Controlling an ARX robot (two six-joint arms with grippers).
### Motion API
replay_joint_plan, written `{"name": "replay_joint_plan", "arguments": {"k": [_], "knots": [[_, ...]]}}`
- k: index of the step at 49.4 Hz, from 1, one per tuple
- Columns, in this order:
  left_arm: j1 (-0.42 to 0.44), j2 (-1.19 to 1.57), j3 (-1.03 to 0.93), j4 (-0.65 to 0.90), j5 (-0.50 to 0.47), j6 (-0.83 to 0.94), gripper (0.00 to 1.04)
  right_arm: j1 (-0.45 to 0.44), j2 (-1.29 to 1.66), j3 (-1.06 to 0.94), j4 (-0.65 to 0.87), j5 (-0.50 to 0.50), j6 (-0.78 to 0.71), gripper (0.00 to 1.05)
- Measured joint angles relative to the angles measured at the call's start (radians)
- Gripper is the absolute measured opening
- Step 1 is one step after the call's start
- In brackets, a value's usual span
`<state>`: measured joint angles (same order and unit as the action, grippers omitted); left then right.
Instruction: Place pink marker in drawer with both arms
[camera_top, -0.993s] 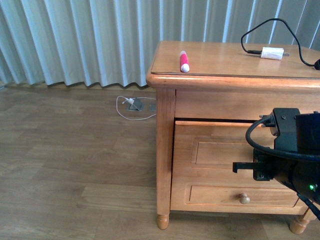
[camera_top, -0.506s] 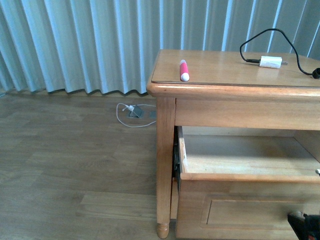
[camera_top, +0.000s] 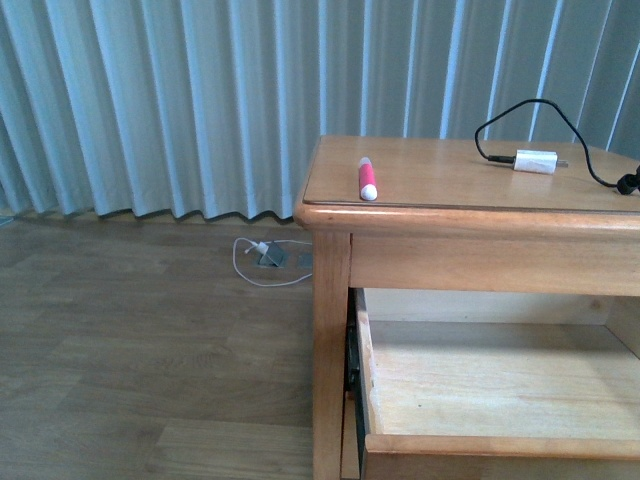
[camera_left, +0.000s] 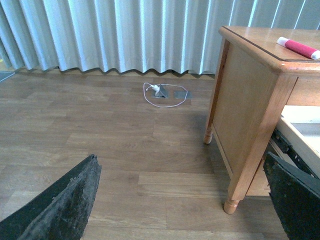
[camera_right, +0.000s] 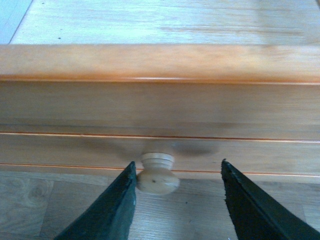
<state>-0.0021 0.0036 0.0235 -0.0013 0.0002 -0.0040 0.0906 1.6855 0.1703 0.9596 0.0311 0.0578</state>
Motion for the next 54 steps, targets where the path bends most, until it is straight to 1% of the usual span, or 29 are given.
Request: {"name": "replay_joint_plan", "arguments": {"k": [3, 4, 7, 8, 10, 11, 14, 15, 19, 21, 23, 30, 35, 39, 42, 54], "knots": [[0.000, 0.000, 0.000, 0.000, 0.000, 0.000, 0.99, -0.019, -0.089, -0.011, -0.080, -0.003, 0.000, 0.62], [0.000, 0.000, 0.000, 0.000, 0.000, 0.000, 0.99, -0.023, -0.105, -0.014, -0.094, -0.006, 0.000, 0.64], [0.000, 0.000, 0.000, 0.000, 0.000, 0.000, 0.99, -0.053, -0.228, -0.020, -0.216, -0.037, 0.005, 0.75], [0.000, 0.000, 0.000, 0.000, 0.000, 0.000, 0.99, -0.058, -0.252, -0.020, -0.239, -0.043, 0.007, 0.77], [0.000, 0.000, 0.000, 0.000, 0.000, 0.000, 0.99, -0.084, -0.379, -0.020, -0.362, -0.079, 0.010, 0.85], [0.000, 0.000, 0.000, 0.000, 0.000, 0.000, 0.99, -0.090, -0.408, -0.020, -0.389, -0.088, 0.010, 0.87], [0.000, 0.000, 0.000, 0.000, 0.000, 0.000, 0.99, -0.125, -0.579, -0.014, -0.549, -0.141, 0.010, 0.97], [0.000, 0.000, 0.000, 0.000, 0.000, 0.000, 0.99, -0.131, -0.607, -0.011, -0.575, -0.150, 0.011, 0.98], [0.000, 0.000, 0.000, 0.000, 0.000, 0.000, 0.99, -0.179, -0.819, 0.019, -0.775, -0.219, 0.006, 0.96], [0.000, 0.000, 0.000, 0.000, 0.000, 0.000, 0.99, -0.206, -0.931, 0.043, -0.880, -0.261, 0.006, 0.96], [0.000, 0.000, 0.000, 0.000, 0.000, 0.000, 0.99, -0.225, -1.010, 0.061, -0.954, -0.291, 0.006, 0.96], [0.000, 0.000, 0.000, 0.000, 0.000, 0.000, 0.99, -0.262, -1.194, 0.098, -1.126, -0.363, 0.002, 0.96], [0.000, 0.000, 0.000, 0.000, 0.000, 0.000, 0.99, -0.278, -1.276, 0.102, -1.179, -0.401, 0.003, 0.96], [0.000, 0.000, 0.000, 0.000, 0.000, 0.000, 0.99, -0.302, -1.320, 0.101, -1.164, -0.431, 0.011, 0.96], [0.000, 0.000, 0.000, 0.000, 0.000, 0.000, 0.99, -0.322, -1.341, 0.101, -1.152, -0.432, 0.019, 0.96], [0.000, 0.000, 0.000, 0.000, 0.000, 0.000, 0.99, -0.325, -1.342, 0.101, -1.151, -0.433, 0.023, 0.96]]}}
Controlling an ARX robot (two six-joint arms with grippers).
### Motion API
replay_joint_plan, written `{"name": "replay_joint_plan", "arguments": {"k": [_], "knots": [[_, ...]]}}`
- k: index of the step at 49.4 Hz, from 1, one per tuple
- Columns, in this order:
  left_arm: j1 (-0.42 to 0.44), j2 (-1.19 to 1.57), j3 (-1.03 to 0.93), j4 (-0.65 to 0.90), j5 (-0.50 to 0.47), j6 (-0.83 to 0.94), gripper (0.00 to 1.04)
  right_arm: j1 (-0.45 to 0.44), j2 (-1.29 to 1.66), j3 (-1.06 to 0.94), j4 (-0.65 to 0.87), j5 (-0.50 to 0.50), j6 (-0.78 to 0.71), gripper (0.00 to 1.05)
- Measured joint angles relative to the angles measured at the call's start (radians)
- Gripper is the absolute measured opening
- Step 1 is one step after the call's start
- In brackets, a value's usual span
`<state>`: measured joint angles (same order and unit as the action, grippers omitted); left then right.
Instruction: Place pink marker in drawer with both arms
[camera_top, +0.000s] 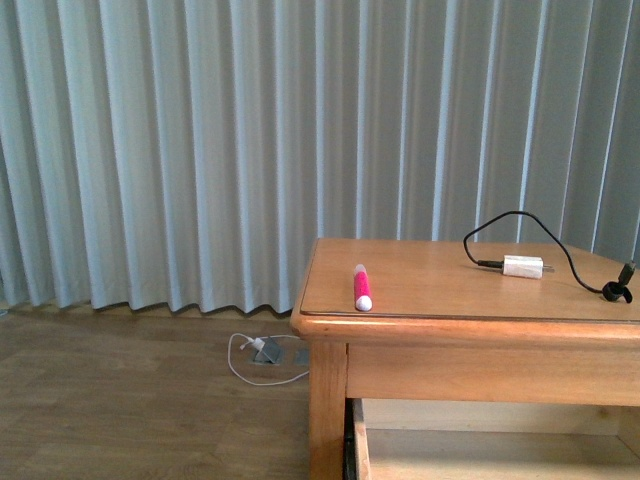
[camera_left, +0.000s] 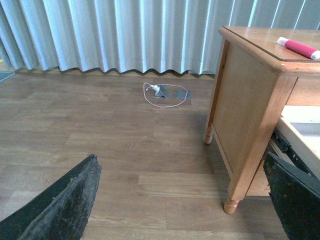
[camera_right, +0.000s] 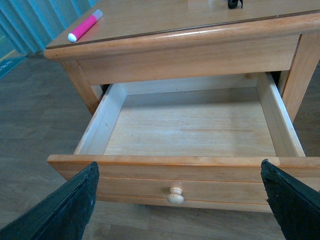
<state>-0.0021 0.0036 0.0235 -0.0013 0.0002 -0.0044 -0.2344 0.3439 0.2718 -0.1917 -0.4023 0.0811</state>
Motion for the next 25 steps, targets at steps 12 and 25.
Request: {"name": "replay_joint_plan", "arguments": {"k": [12, 25], "knots": [[0.000, 0.000, 0.000, 0.000, -0.001, 0.000, 0.99, 0.060, -0.071, -0.099, 0.223, 0.205, -0.042, 0.80], [0.000, 0.000, 0.000, 0.000, 0.000, 0.000, 0.99, 0.228, -0.130, -0.153, 0.281, 0.393, -0.076, 0.87]]}}
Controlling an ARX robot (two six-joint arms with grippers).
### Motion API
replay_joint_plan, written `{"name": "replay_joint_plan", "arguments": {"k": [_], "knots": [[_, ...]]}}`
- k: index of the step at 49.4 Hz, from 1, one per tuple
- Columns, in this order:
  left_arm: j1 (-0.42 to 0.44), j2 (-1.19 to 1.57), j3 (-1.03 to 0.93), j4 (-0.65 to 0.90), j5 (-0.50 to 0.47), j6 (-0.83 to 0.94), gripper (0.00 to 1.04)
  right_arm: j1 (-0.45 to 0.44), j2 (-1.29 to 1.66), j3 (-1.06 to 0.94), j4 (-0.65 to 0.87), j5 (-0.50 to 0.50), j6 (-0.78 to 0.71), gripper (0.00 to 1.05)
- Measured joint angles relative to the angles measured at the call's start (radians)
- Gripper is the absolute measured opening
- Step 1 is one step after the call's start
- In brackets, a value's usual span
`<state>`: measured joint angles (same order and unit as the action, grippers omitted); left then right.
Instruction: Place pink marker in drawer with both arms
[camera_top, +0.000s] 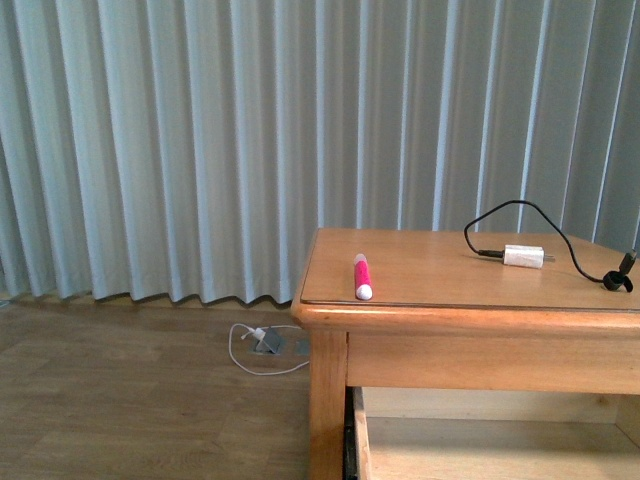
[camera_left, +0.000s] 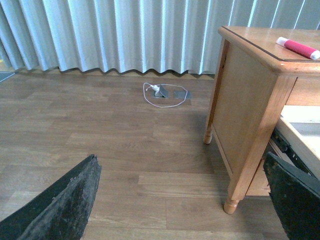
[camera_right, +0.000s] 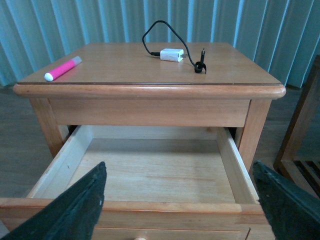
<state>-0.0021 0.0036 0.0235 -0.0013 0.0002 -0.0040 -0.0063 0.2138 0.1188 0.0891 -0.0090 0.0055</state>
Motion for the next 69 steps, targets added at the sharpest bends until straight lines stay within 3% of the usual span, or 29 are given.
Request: {"name": "replay_joint_plan", "arguments": {"k": [4, 36, 38, 39, 42, 45, 58, 64, 69], "knots": [[0.000, 0.000, 0.000, 0.000, 0.000, 0.000, 0.99, 0.002, 0.000, 0.000, 0.000, 0.008, 0.000, 0.98], [0.000, 0.000, 0.000, 0.000, 0.000, 0.000, 0.99, 0.002, -0.001, 0.000, 0.000, 0.008, -0.002, 0.96], [-0.021, 0.010, 0.000, 0.005, -0.068, -0.013, 0.99, 0.002, -0.001, 0.000, 0.000, 0.008, -0.002, 0.96], [-0.056, 0.035, 0.001, 0.021, -0.174, -0.034, 0.99, 0.002, -0.001, 0.000, 0.000, 0.008, -0.002, 0.96], [-0.115, 0.119, 0.011, 0.053, -0.341, -0.067, 0.99, 0.002, -0.001, 0.000, 0.000, 0.008, -0.002, 0.96], [-0.127, 0.205, 0.031, 0.090, -0.372, -0.074, 0.99, 0.002, -0.001, 0.000, 0.000, 0.008, -0.002, 0.96], [-0.053, 0.697, 0.291, 0.320, -0.175, -0.066, 0.99, 0.002, -0.001, 0.000, 0.000, 0.008, -0.002, 0.96], [-0.085, 0.959, 0.454, 0.437, -0.055, -0.034, 0.99, 0.002, -0.001, 0.000, 0.000, 0.008, -0.002, 0.96], [-0.140, 1.124, 0.582, 0.469, -0.013, -0.010, 0.99, 0.002, -0.001, 0.000, 0.000, 0.008, -0.002, 0.96]]}}
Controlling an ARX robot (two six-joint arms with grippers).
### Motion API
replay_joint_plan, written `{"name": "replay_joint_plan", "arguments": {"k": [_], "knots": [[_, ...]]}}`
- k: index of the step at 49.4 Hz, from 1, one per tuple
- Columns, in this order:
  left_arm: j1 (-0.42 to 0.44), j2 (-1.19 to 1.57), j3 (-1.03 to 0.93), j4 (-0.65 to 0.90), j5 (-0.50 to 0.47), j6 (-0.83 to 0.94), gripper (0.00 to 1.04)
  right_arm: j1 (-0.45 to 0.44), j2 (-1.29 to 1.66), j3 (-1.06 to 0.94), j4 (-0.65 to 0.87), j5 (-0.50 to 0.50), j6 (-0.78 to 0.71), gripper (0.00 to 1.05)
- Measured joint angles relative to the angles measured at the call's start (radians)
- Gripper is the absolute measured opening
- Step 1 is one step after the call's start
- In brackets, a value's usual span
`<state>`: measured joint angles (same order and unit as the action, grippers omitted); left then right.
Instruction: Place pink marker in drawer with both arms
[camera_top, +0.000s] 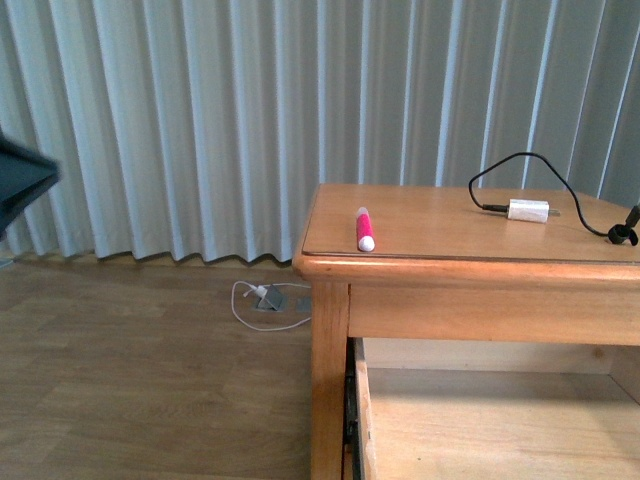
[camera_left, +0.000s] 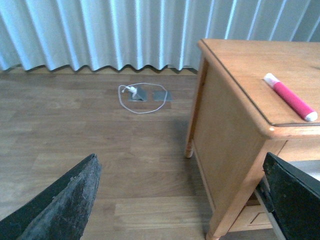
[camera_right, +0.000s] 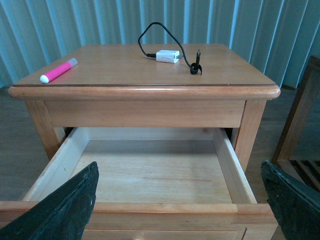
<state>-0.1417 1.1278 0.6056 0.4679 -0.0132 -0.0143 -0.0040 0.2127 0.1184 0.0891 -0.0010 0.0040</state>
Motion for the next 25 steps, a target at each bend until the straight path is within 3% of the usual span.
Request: {"name": "replay_joint_plan", "arguments": {"k": [25], "knots": [[-0.207, 0.627, 0.642, -0.071, -0.019, 0.005, 0.99, 0.000, 0.000, 0.000, 0.000, 0.000, 0.000, 0.96]]}}
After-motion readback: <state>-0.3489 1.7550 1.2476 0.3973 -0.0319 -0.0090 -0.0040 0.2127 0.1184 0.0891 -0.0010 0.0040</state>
